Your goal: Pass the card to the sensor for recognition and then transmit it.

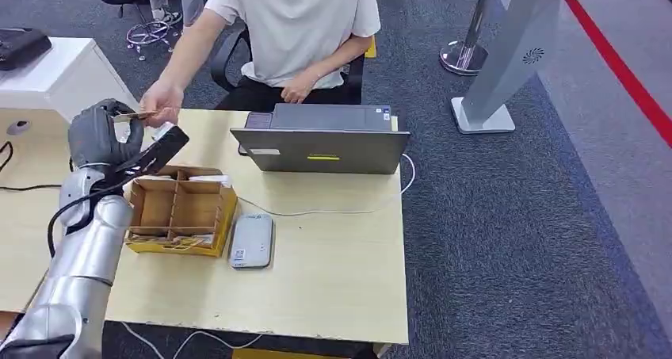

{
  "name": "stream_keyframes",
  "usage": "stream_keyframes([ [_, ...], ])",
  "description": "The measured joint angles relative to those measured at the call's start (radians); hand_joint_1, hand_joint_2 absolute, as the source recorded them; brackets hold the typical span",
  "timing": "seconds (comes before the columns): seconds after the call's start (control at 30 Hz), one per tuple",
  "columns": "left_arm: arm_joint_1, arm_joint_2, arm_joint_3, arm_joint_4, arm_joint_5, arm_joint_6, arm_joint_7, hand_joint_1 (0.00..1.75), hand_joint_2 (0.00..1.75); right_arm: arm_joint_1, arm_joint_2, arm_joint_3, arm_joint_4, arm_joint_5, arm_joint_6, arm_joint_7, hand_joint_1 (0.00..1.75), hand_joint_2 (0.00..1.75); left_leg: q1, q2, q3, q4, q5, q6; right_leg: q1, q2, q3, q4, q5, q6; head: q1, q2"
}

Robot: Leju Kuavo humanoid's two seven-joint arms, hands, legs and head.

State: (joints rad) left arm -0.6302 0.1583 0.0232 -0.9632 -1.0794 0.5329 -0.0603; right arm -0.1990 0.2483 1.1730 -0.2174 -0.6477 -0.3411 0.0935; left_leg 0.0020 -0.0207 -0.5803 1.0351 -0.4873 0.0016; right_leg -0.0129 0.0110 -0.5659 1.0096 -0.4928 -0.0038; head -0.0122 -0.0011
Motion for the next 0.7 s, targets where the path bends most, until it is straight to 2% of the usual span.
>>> stream_keyframes([
  [0.2, -0.085, 0.040, -0.097, 0.099, -0.158, 0.053, 0.051, 1.75, 1.75, 0.000, 0.000, 0.000, 0.002, 0.013, 0.006, 0.005, 0.00, 1.75, 0.000, 0.000, 0.000, 0.000, 0.000, 0.000, 0.000, 0.000, 0.000, 0.000, 0.000, 0.000, 0.000, 0.000],
  [0.4, -0.136, 0.074, -0.177, 0.167, -0.301, 0.107, 0.099, 1.75, 1.75, 0.001, 0.000, 0.002, 0.007, 0.040, 0.006, 0.037, 0.00, 1.75, 0.000, 0.000, 0.000, 0.000, 0.000, 0.000, 0.000, 0.000, 0.000, 0.000, 0.000, 0.000, 0.000, 0.000],
  [0.5, -0.122, 0.079, -0.209, 0.165, -0.300, 0.148, 0.085, 1.75, 1.75, 0.002, 0.000, 0.003, 0.008, 0.052, 0.003, 0.053, 0.00, 1.75, 0.000, 0.000, 0.000, 0.000, 0.000, 0.000, 0.000, 0.000, 0.000, 0.000, 0.000, 0.000, 0.000, 0.000],
  [0.57, -0.054, 0.079, -0.226, 0.090, -0.270, 0.158, 0.069, 1.75, 1.75, 0.002, 0.001, 0.003, 0.008, 0.052, -0.005, 0.054, 0.00, 1.75, -0.001, 0.002, 0.000, 0.000, 0.000, 0.000, -0.001, 0.002, 0.000, 0.000, 0.000, 0.000, 0.000, 0.000],
  [0.63, 0.061, 0.077, -0.251, -0.045, -0.234, 0.155, 0.059, 1.75, 1.75, 0.002, 0.001, 0.003, 0.008, 0.047, -0.017, 0.053, 0.00, 1.75, -0.001, 0.004, 0.000, -0.001, -0.001, 0.000, -0.001, 0.005, 0.000, 0.000, 0.000, 0.000, 0.000, 0.000],
  [0.7, 0.198, 0.077, -0.277, -0.170, -0.238, 0.156, 0.073, 1.75, 1.75, 0.003, 0.002, 0.003, 0.008, 0.045, -0.028, 0.053, 0.00, 1.75, -0.001, 0.006, 0.000, -0.001, -0.002, 0.000, -0.001, 0.006, -0.001, -0.001, 0.000, 0.000, 0.000, 0.000],
])
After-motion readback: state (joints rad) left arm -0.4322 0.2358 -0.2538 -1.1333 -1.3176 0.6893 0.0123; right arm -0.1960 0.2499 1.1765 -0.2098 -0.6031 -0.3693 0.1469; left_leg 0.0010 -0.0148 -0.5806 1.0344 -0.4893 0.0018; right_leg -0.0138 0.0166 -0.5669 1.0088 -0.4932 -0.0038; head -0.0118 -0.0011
